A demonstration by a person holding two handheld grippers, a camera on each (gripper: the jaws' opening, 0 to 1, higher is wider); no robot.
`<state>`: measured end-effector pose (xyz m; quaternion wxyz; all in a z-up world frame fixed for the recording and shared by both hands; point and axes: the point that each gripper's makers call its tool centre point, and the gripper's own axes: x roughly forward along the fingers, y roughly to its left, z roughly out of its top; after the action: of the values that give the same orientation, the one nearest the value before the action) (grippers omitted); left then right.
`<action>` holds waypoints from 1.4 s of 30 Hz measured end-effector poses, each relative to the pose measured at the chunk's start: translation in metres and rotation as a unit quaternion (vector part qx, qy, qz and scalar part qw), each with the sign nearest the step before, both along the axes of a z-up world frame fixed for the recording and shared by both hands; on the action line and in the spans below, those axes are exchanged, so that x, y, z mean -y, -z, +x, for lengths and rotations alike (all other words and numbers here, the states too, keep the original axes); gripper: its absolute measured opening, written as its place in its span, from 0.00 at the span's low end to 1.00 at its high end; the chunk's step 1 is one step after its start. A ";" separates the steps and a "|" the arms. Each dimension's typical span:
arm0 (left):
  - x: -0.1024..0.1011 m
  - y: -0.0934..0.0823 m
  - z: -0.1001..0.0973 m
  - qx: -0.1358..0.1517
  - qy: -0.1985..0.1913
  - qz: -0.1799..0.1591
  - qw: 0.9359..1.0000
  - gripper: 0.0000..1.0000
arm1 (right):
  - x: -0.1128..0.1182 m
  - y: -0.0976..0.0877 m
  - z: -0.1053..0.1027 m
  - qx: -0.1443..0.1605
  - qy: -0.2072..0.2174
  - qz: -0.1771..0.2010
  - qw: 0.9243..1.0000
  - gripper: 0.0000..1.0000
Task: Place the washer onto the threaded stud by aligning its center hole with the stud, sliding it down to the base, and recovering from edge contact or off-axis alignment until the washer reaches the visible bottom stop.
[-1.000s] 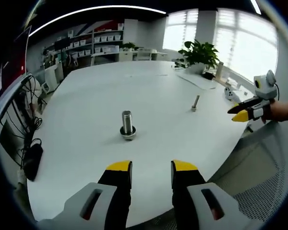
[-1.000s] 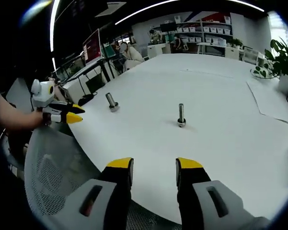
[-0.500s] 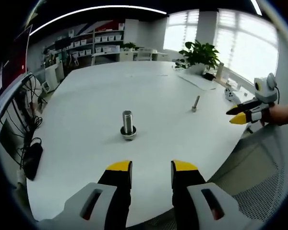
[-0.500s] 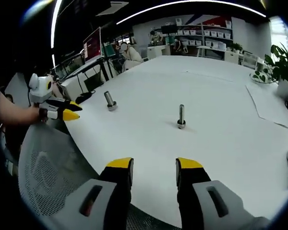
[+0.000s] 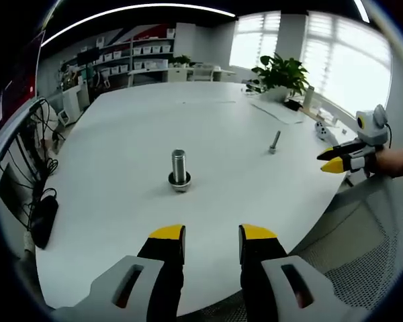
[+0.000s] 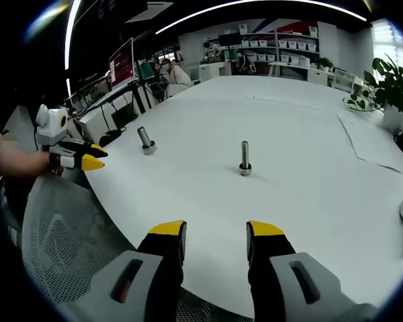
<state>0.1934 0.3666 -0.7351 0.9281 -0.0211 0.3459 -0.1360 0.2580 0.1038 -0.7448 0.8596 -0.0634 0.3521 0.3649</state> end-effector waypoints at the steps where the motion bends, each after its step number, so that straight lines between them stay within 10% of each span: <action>1: -0.001 -0.001 0.000 0.000 -0.004 -0.001 1.000 0.29 | 0.000 0.001 0.000 0.000 -0.001 -0.002 1.000 0.38; 42: -0.002 0.003 -0.001 -0.007 -0.007 -0.001 1.000 0.29 | 0.004 0.006 0.000 0.000 0.000 -0.017 1.000 0.37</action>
<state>0.1927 0.3689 -0.7381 0.9266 -0.0253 0.3518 -0.1301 0.2584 0.1003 -0.7503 0.8581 -0.0780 0.3587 0.3591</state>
